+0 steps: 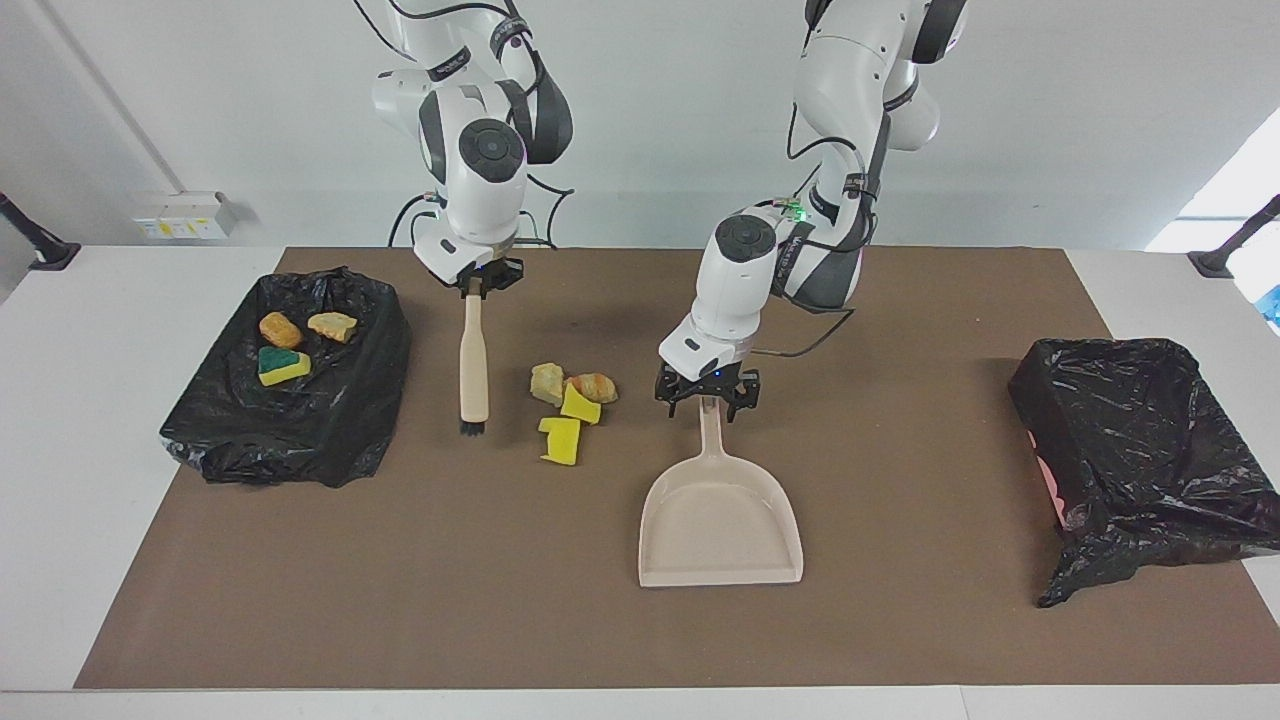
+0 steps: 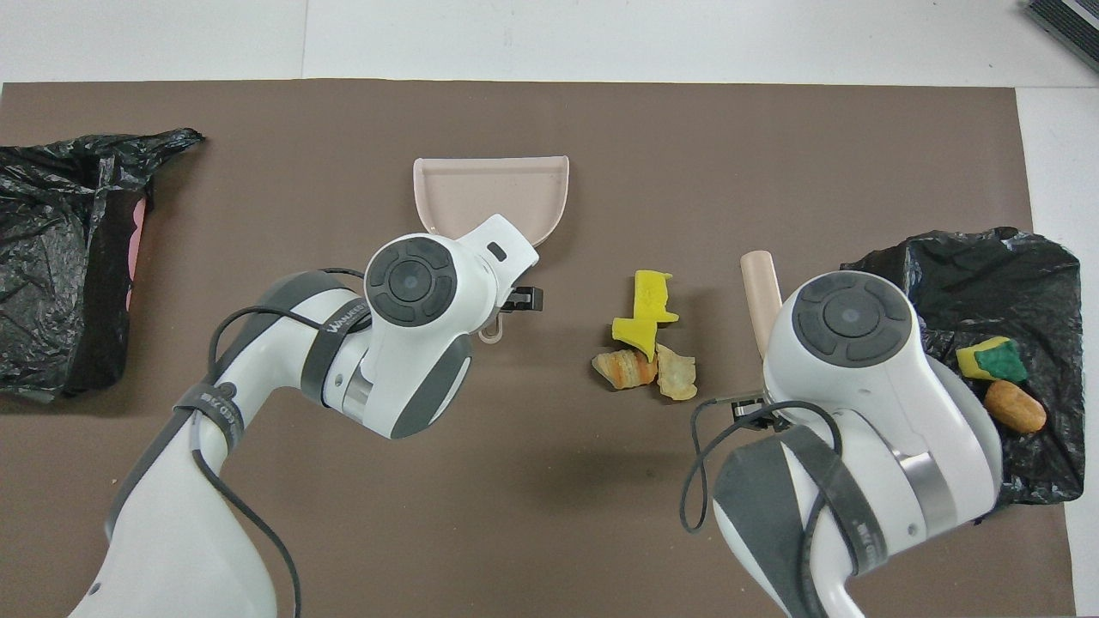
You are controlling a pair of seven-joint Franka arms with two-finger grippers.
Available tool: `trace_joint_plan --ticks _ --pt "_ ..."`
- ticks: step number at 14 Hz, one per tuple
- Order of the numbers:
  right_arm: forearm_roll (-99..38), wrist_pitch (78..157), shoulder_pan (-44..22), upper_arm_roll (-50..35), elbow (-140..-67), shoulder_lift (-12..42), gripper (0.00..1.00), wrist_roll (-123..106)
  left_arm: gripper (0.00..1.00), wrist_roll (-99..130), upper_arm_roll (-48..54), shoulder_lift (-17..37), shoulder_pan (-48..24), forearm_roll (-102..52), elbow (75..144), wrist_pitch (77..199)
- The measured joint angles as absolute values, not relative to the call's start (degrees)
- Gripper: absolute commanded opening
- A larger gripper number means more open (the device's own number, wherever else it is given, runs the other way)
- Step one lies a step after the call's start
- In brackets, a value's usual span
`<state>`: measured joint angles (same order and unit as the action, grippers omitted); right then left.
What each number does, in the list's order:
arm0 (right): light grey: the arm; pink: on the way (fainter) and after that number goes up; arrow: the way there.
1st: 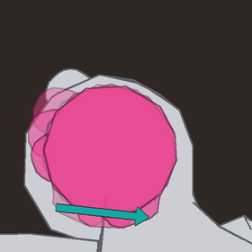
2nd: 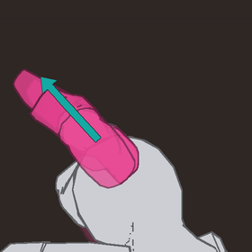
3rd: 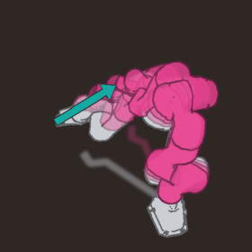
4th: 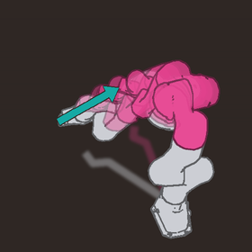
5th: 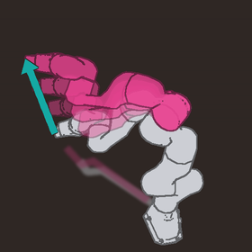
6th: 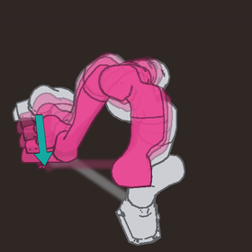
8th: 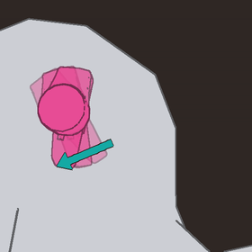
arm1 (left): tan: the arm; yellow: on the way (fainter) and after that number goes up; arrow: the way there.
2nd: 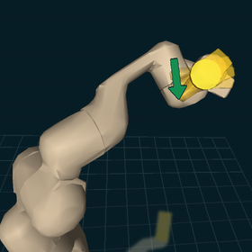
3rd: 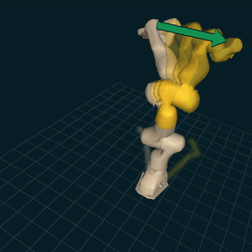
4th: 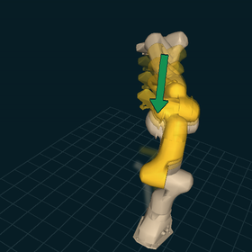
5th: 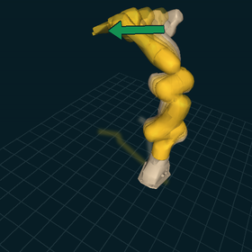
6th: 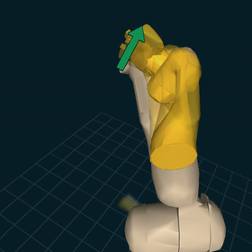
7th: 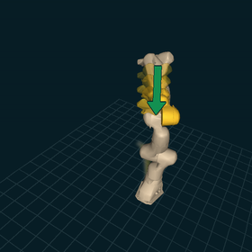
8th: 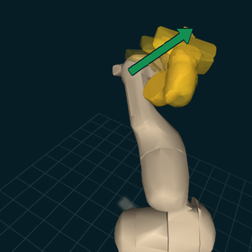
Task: Sweep and dump trash in bin
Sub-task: 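Reach the left gripper to the dustpan while the right gripper grasps the brush, then drag the dustpan with the left gripper toward the bread and sponges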
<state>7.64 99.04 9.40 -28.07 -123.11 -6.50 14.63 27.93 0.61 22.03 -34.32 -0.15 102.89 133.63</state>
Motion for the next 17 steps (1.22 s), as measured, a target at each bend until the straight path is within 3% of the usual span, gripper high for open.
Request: trace_joint_plan --ticks 1,2,3,5,12,17 --pt "7.4 99.3 9.5 -28.0 -123.2 -6.5 0.00 14.4 0.67 28.3 0.5 22.0 -34.3 0.0 102.5 133.3" --pt "7.3 99.4 9.5 -28.0 -123.3 -6.5 0.00 14.4 0.50 28.4 0.4 22.0 -34.3 0.2 101.9 133.0" --pt "7.1 99.4 9.5 -28.0 -123.3 -6.5 0.00 14.4 0.23 28.6 0.3 22.0 -34.3 0.4 101.5 132.5" --pt "7.1 99.4 9.8 -28.0 -123.3 -6.5 0.00 14.3 0.00 30.2 0.2 22.0 -34.3 0.4 101.0 131.2" --pt "5.9 100.6 10.0 -28.3 -124.3 -6.6 0.00 14.2 0.00 31.2 -0.4 21.7 -33.6 0.7 100.6 129.6" --pt "5.6 101.3 10.1 -28.3 -124.9 -6.8 0.00 14.2 0.00 5.9 -1.0 19.9 -27.3 1.0 99.8 124.9"
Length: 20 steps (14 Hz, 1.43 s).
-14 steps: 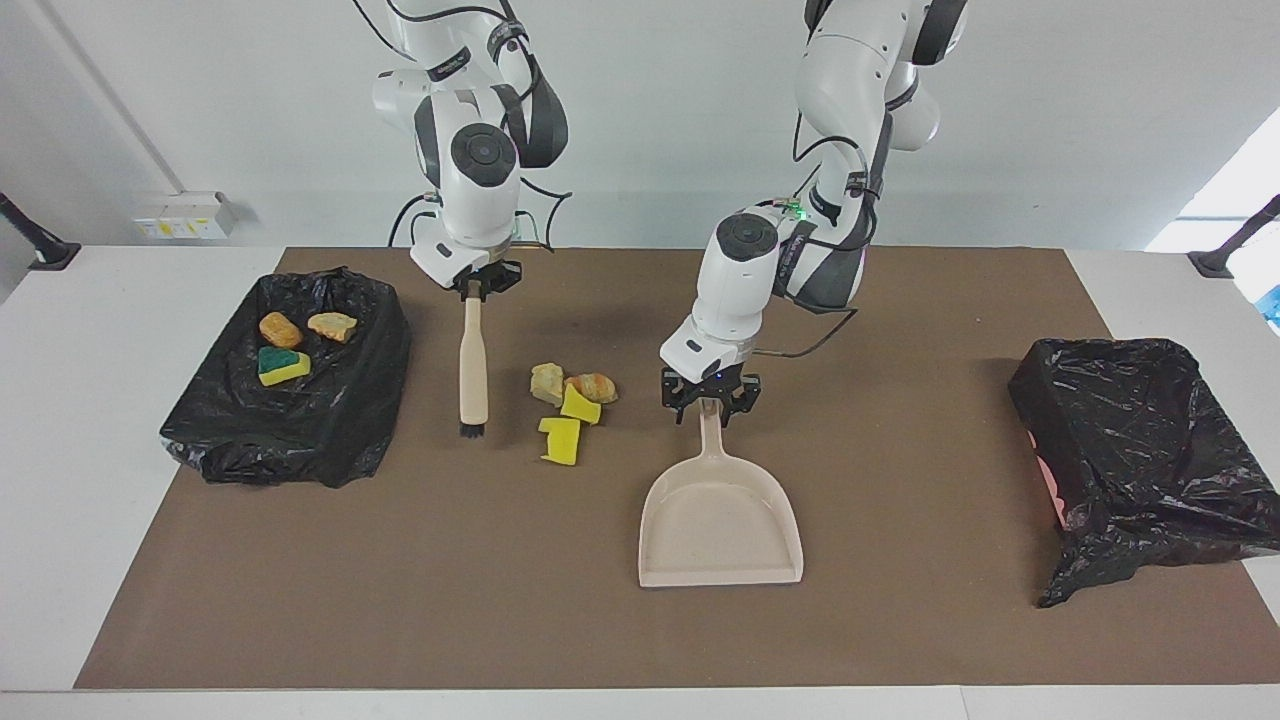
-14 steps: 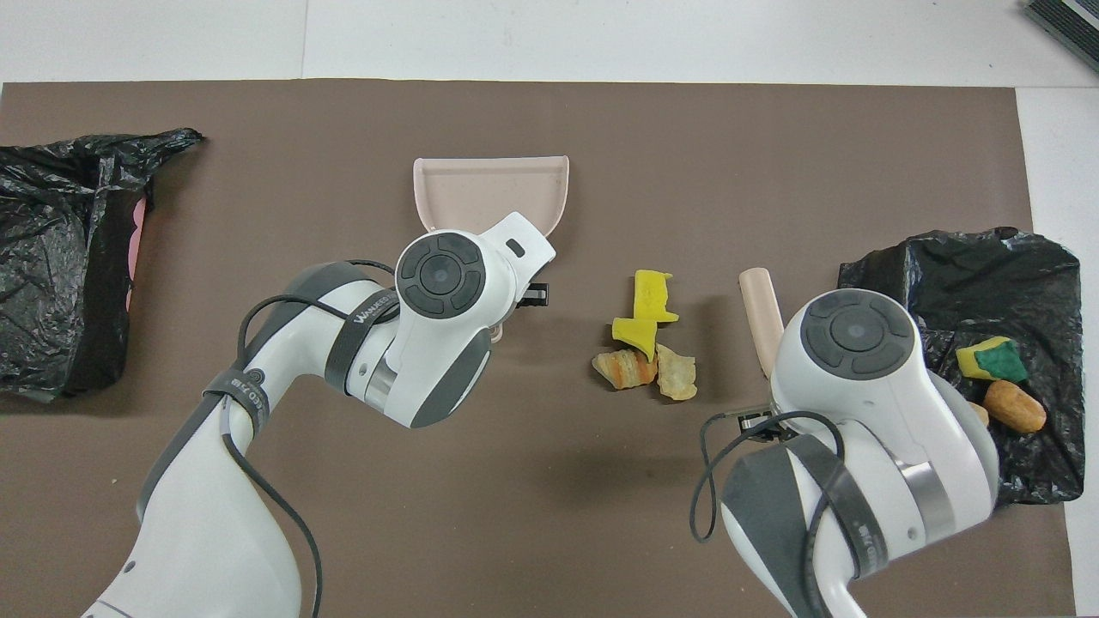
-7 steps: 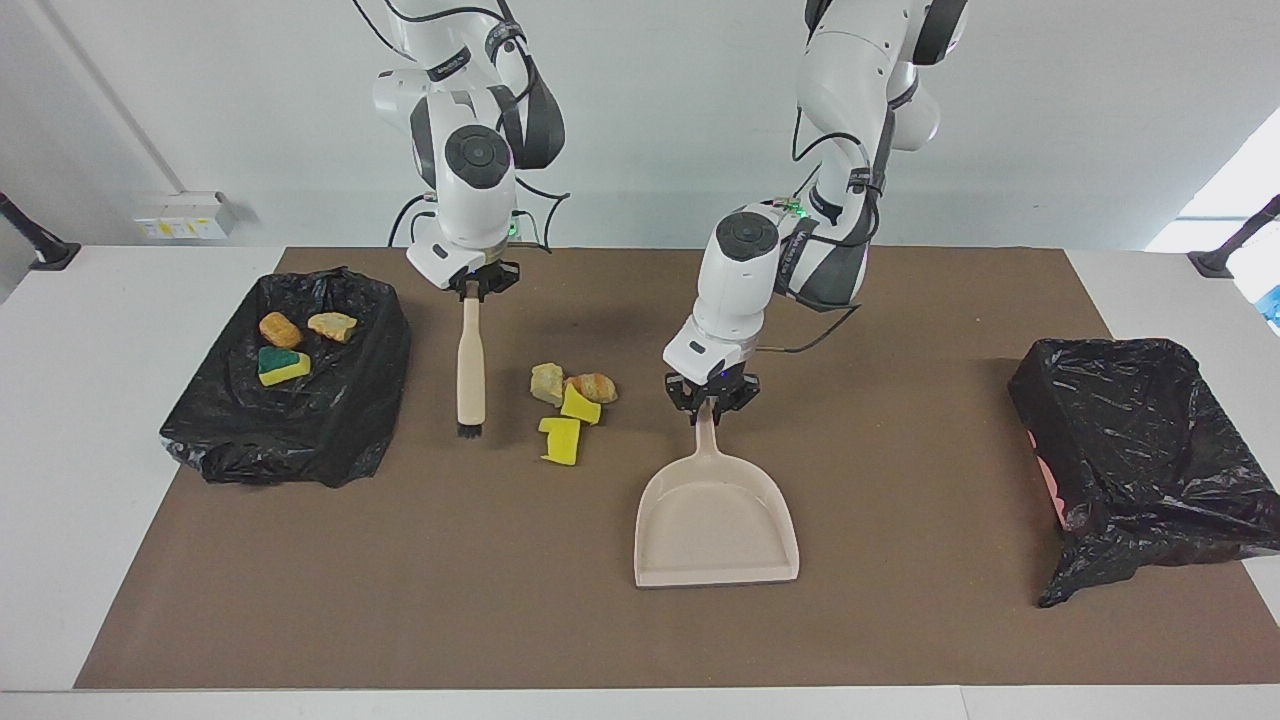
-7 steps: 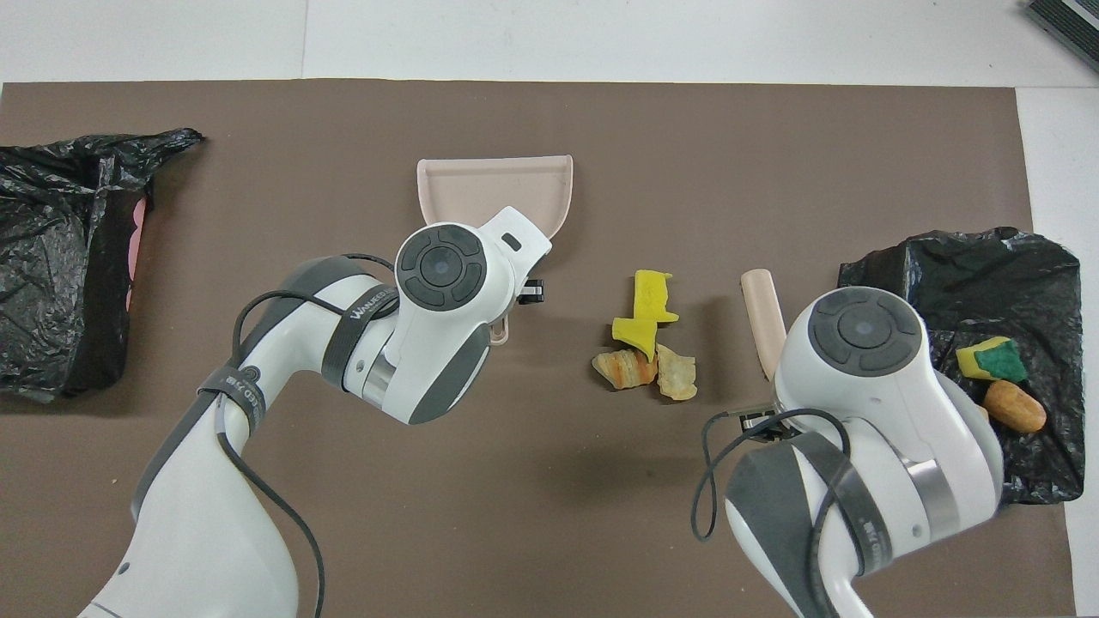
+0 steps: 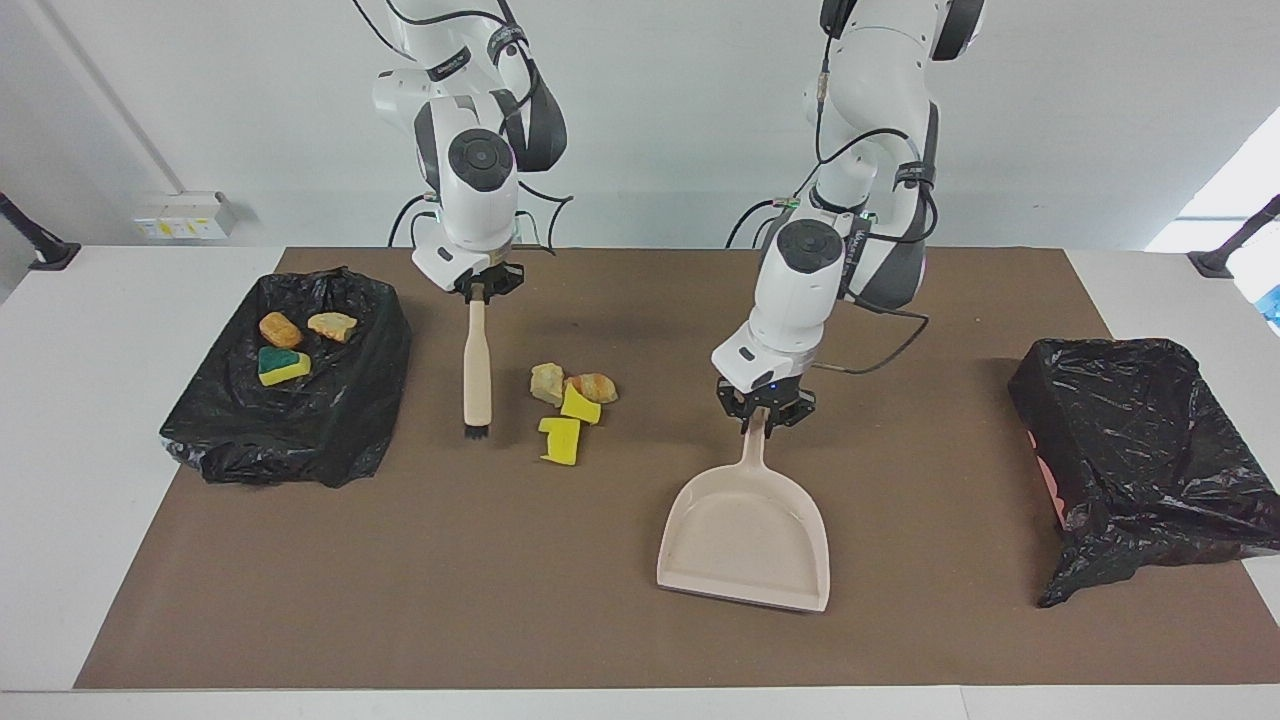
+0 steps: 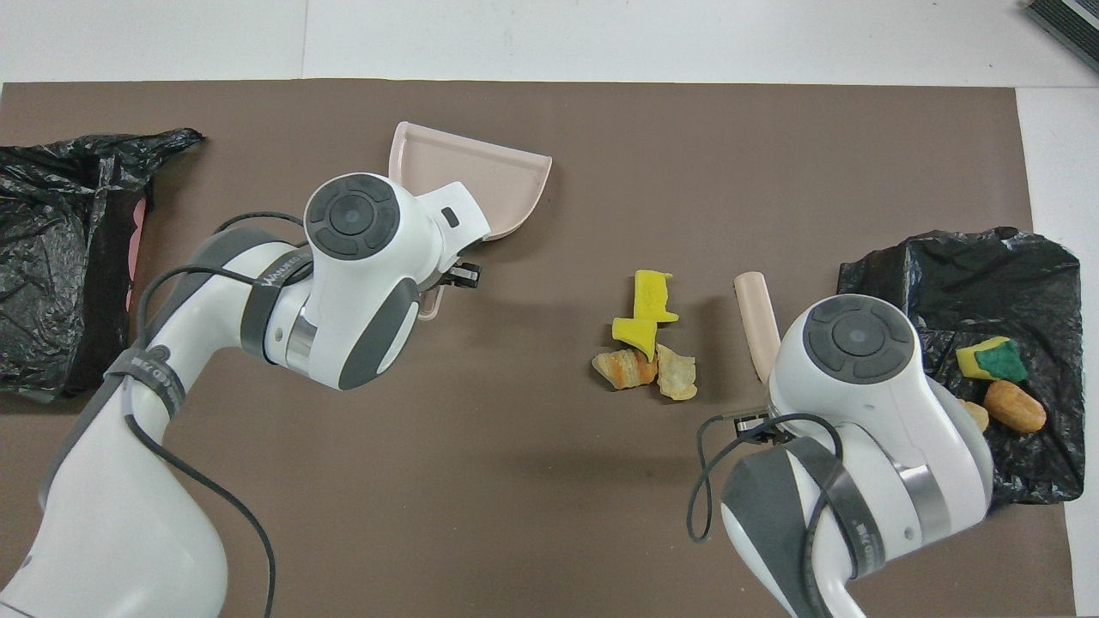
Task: Sweep and dump trash in bin
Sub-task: 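Drag the dustpan with the left gripper toward the bread and sponges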
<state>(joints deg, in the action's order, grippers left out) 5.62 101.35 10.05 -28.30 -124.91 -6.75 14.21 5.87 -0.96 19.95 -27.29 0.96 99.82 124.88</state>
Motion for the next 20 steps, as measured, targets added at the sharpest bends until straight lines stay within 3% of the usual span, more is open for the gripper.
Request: trace_joint_plan --ticks 13,20 --pt "1.6 106.1 7.5 -28.5 -129.7 -6.8 0.00 14.2 0.00 -55.2 -1.0 14.6 -22.3 1.0 100.9 110.9" --pt "-1.1 107.8 6.5 -28.5 -130.2 -5.6 0.00 14.2 0.00 -57.6 0.1 8.9 -27.2 1.0 112.2 117.3"
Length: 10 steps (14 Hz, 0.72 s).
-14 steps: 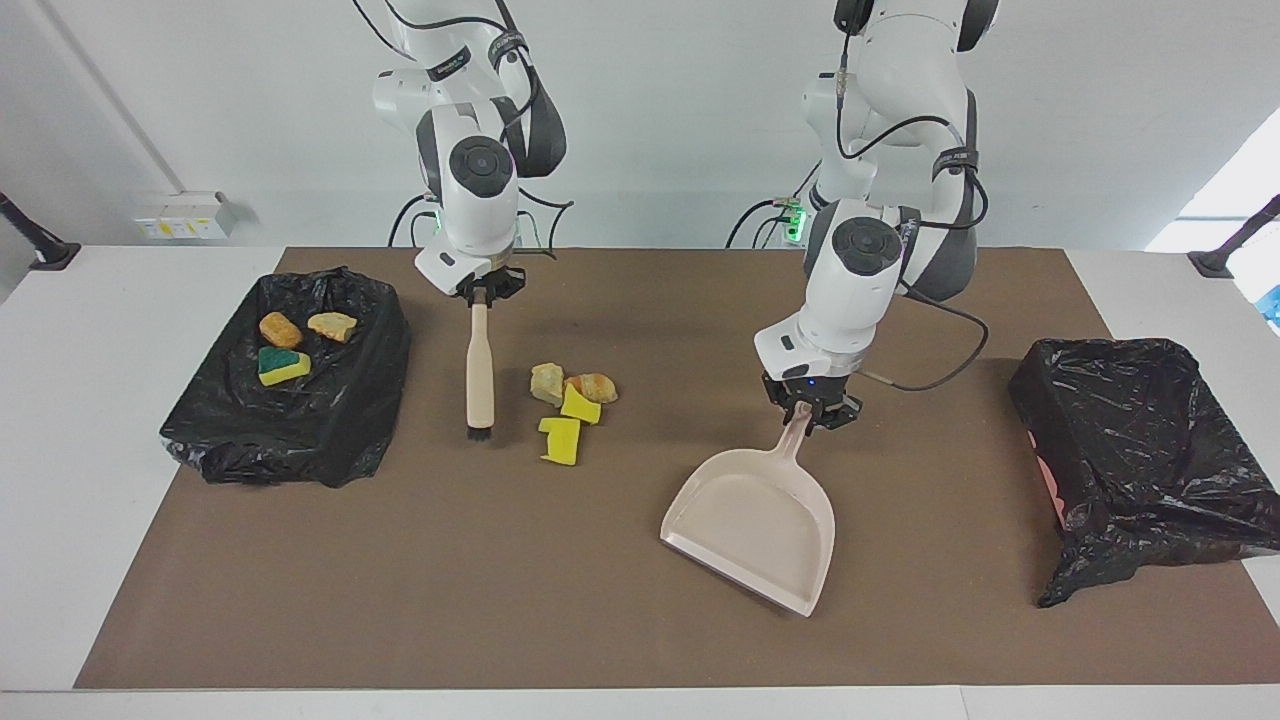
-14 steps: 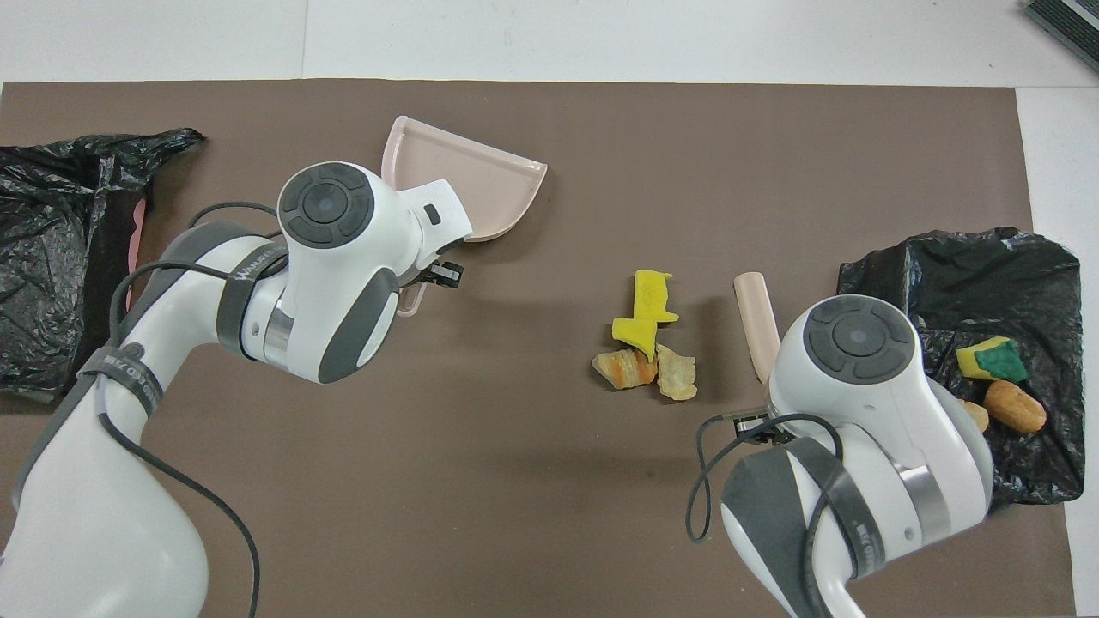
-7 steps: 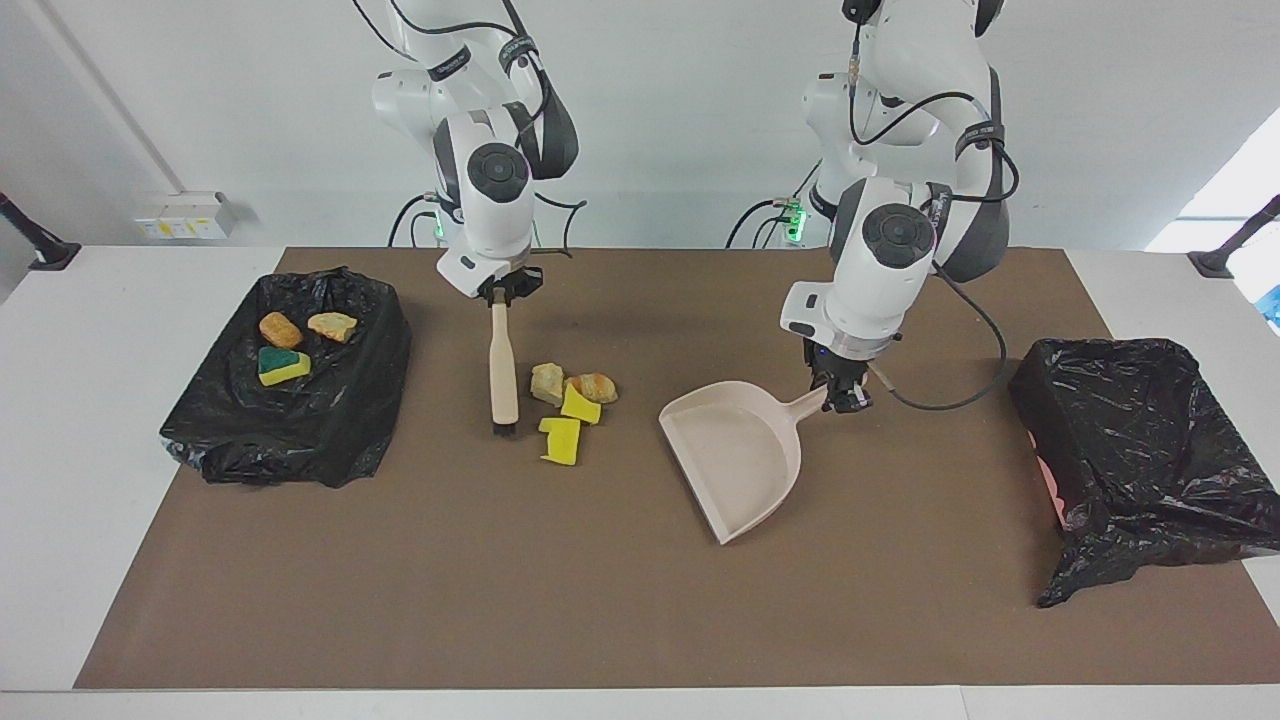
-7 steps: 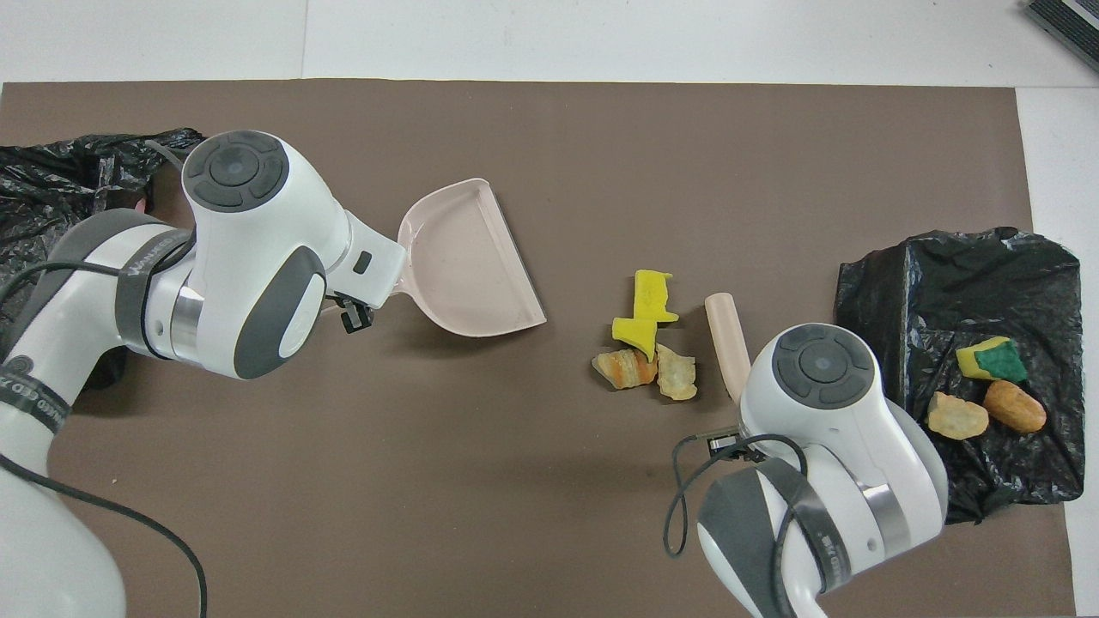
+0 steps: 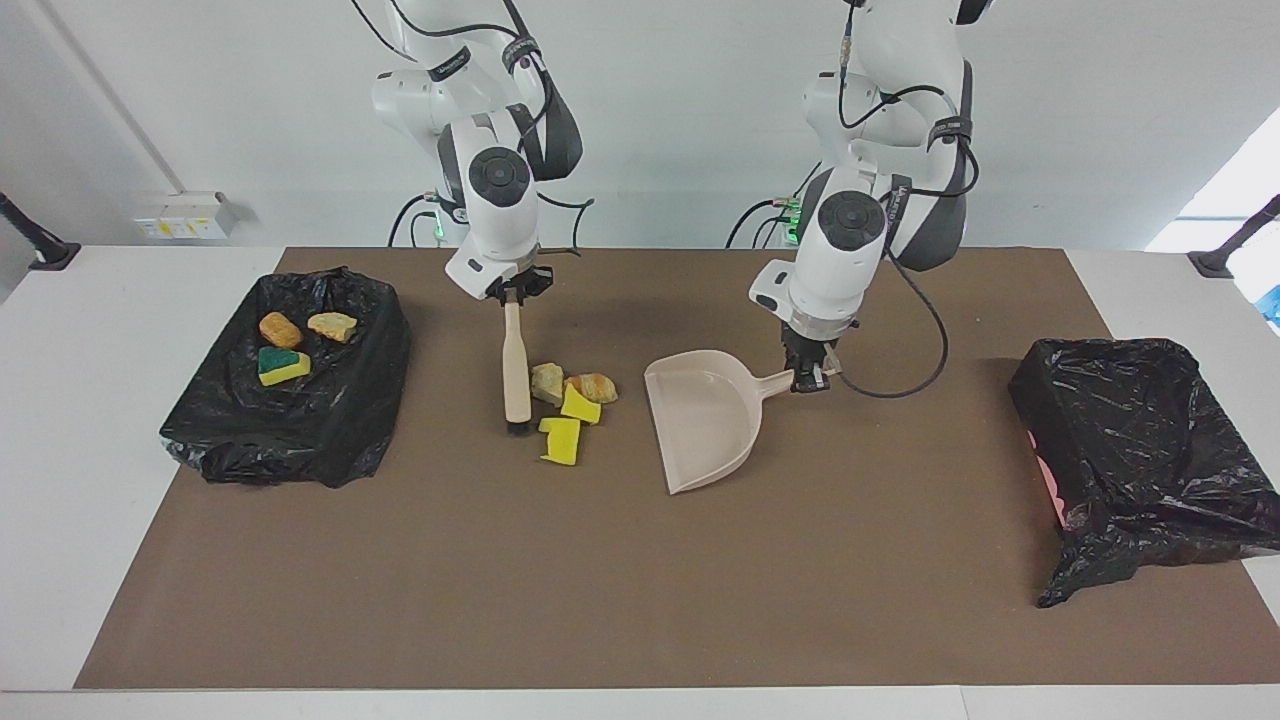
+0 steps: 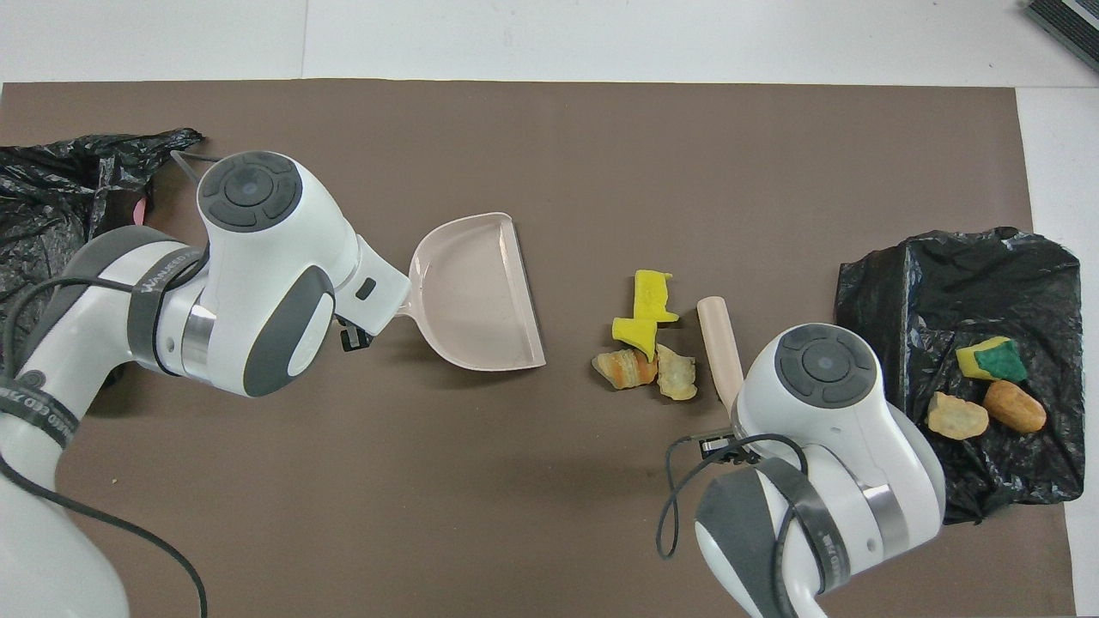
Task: Sweep and dump trash in bin
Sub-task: 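Drag the dustpan with the left gripper toward the bread and sponges, then sweep the bread and sponges into the dustpan with the right gripper's brush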
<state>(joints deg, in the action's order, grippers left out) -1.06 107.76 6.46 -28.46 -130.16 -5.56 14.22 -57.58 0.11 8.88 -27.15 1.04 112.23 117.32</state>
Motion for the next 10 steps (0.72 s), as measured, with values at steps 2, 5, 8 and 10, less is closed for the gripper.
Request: trace_joint_plan --ticks 2,5,8,10 --pt "-1.1 108.3 6.2 -28.5 -130.3 -5.2 0.00 14.5 0.00 -56.9 0.1 7.0 -28.3 1.0 115.3 119.1" --pt "-3.4 111.9 3.2 -28.5 -130.4 -3.4 0.00 18.0 0.00 -56.9 0.1 5.6 -28.7 1.0 117.8 121.0" --pt "-10.2 115.2 1.0 -28.6 -130.2 -1.8 0.00 19.2 0.00 -56.9 0.1 5.6 -28.8 1.0 119.2 123.2" --pt "-19.7 116.7 -0.5 -28.6 -129.9 -1.7 0.00 19.3 0.00 -56.9 0.0 5.6 -28.8 1.0 119.5 123.6"
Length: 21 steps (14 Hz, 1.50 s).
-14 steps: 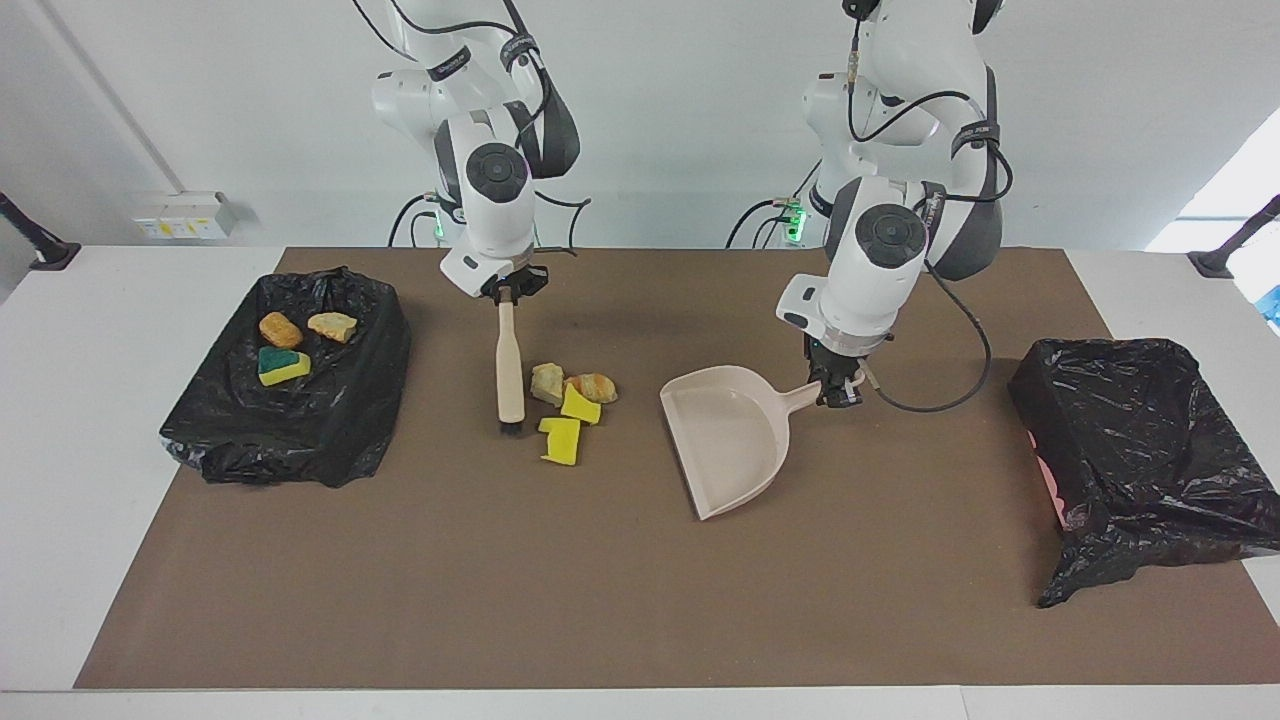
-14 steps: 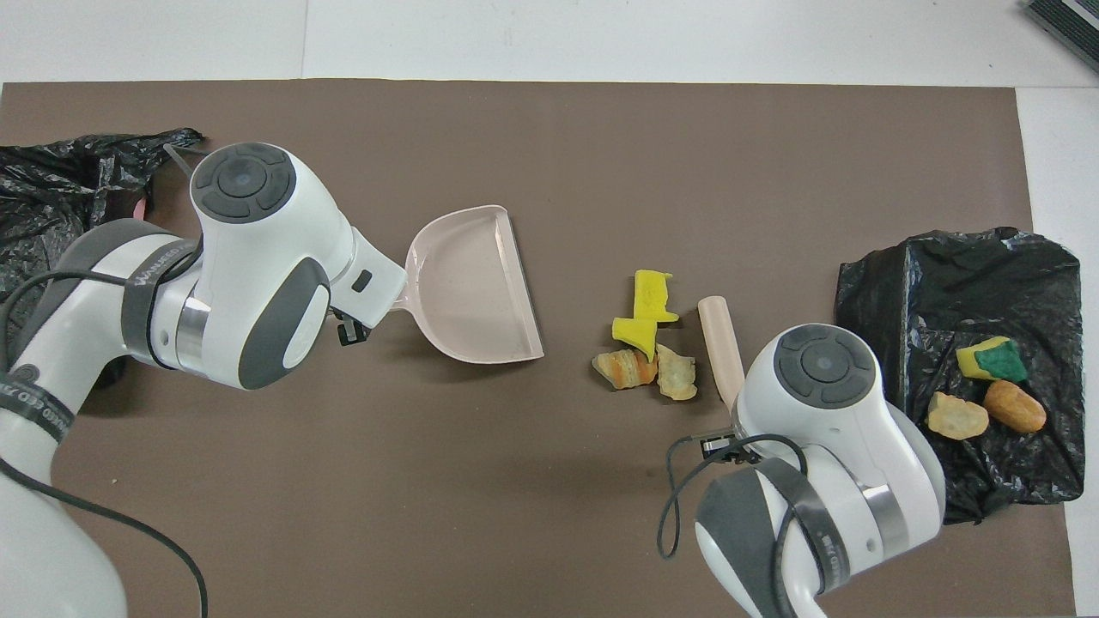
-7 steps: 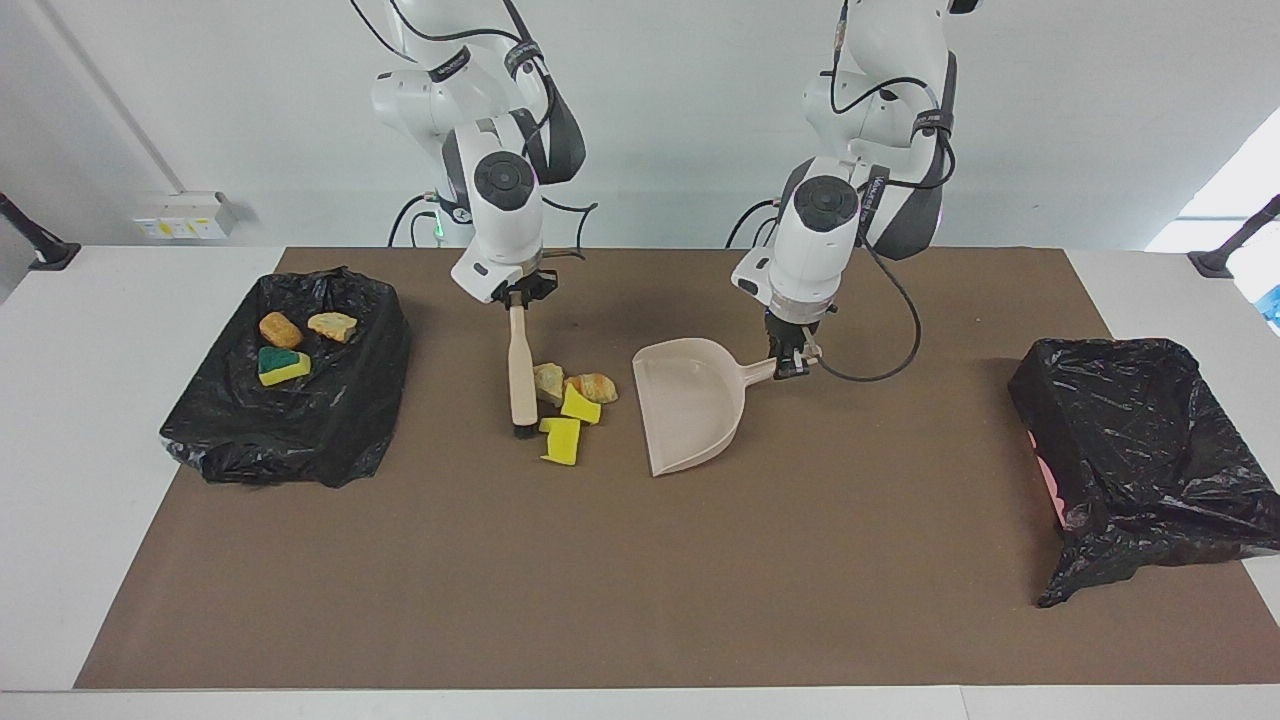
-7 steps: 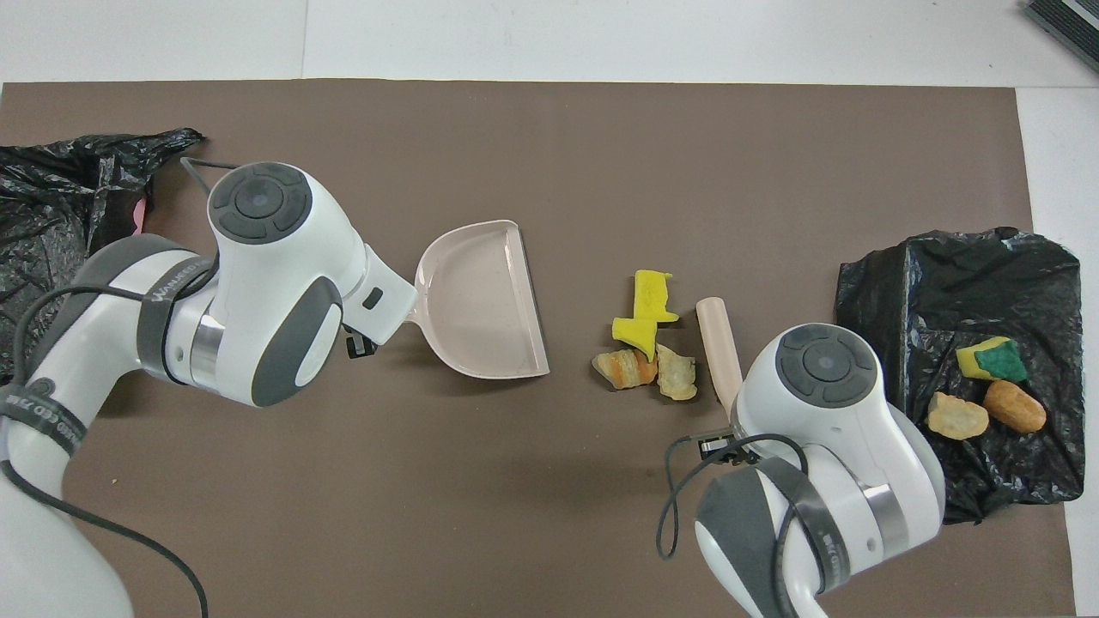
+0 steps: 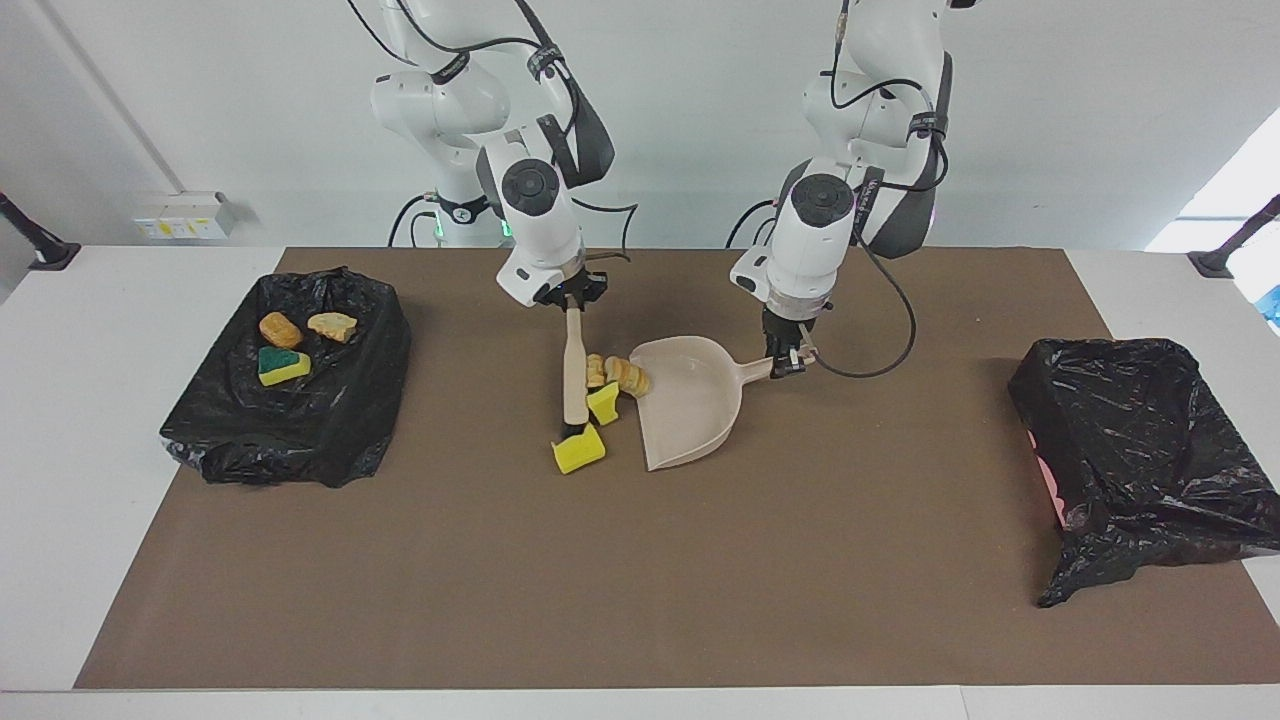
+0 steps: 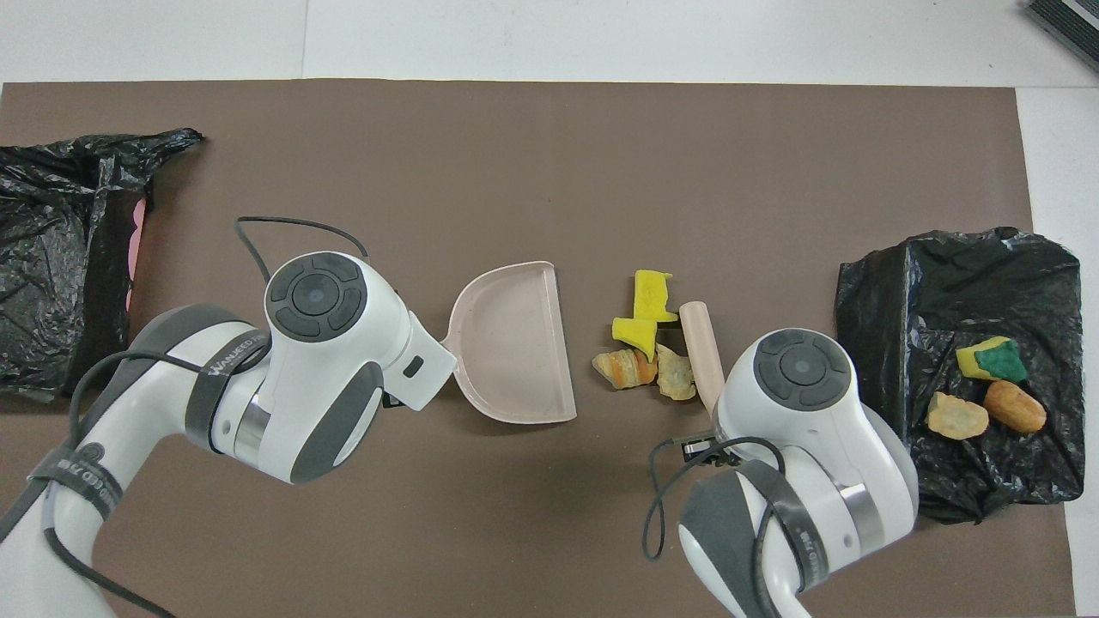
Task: Sweep and dump trash in bin
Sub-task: 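Sweep the bread and sponges into the dustpan with the right gripper's brush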
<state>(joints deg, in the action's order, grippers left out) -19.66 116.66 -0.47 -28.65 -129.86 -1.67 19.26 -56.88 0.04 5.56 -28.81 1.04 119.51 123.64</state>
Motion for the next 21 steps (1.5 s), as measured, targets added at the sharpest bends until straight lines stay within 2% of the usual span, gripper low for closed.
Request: trace_joint_plan --ticks 4,8,11,14,18,21 --pt "-30.8 116.7 -3.9 -28.7 -126.8 -0.7 0.00 19.4 0.00 -57.0 0.0 5.5 -28.8 1.0 119.8 124.4" --pt "-31.8 114.2 -4.9 -28.4 -120.9 0.2 0.00 22.4 0.00 -57.2 -0.1 5.4 -28.8 1.0 120.3 125.1" --pt "-21.2 107.2 -4.6 -27.6 -114.6 0.0 0.00 25.5 0.00 -57.2 -0.1 5.4 -28.8 1.0 120.3 125.1" --pt "-9.3 103.1 -4.3 -27.5 -112.9 0.0 0.00 25.0 0.00 -57.2 -0.1 5.4 -28.8 1.0 120.3 125.1" --pt "2.9 105.5 0.0 -27.3 -115.1 2.9 0.00 18.6 0.00 -57.2 -0.2 5.4 -28.8 1.0 120.3 125.1" --pt "4.0 108.2 -0.1 -27.7 -116.3 7.6 0.00 18.2 0.00 -57.2 -0.2 5.4 -28.8 1.0 120.3 125.2"
